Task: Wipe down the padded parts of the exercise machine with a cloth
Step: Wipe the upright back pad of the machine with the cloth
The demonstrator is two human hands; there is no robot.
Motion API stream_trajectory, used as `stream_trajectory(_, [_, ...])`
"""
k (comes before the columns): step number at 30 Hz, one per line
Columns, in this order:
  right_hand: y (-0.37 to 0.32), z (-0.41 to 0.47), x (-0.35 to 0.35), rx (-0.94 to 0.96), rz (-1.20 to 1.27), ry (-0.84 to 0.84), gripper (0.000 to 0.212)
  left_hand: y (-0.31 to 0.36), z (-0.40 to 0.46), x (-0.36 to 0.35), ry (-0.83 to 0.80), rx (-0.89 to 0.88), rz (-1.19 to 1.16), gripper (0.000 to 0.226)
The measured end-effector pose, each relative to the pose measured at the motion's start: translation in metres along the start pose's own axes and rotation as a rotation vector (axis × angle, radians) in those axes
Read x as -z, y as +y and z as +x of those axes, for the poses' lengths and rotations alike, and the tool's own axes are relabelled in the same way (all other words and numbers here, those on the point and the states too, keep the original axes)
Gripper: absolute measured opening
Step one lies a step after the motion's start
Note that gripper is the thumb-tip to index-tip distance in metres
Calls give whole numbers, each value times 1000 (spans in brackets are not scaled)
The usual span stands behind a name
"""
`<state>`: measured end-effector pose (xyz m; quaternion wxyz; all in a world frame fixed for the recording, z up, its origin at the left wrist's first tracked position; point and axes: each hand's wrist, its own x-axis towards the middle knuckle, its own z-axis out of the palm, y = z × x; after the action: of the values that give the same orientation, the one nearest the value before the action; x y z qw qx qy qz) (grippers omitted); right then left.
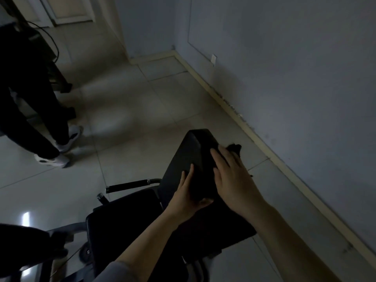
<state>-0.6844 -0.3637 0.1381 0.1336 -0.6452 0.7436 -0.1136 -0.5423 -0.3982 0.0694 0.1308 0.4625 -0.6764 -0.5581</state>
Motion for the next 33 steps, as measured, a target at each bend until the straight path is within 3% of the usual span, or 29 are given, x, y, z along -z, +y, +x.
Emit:
stream_trajectory(4, [16, -74, 6, -50, -146, 115, 49, -7, 3, 1, -5, 31, -37, 109])
stream_trajectory(6, [18, -86, 7, -100, -164, 94, 53, -10, 4, -1, 0, 23, -37, 107])
stream_trajectory(10, [8, -46, -2, -154, -138, 68, 64, -9, 4, -8, 13, -8, 17, 111])
stream_trajectory(15, [-6, -14, -1, -159, -169, 114, 57, 0, -13, -12, 94, -28, 104, 103])
stream_trajectory(17, [0, -39, -3, -186, -159, 183, 52, 4, -26, -19, 102, -149, 267, 102])
stream_trajectory(22, [15, -103, -40, -257, -146, 553, 55, 14, -32, -24, 157, -651, 855, 115])
stream_trajectory(24, [15, -117, -65, -273, 4, 694, 54, 26, -24, -23, 156, -826, 1051, 117])
stream_trajectory(27, [1, -120, -91, -385, 492, 885, 49, 37, -6, -21, 81, -1037, 1188, 117])
stream_trajectory(33, [-12, -110, -195, -911, 1253, 954, 38, 23, 15, -23, 64, -1108, 1109, 98])
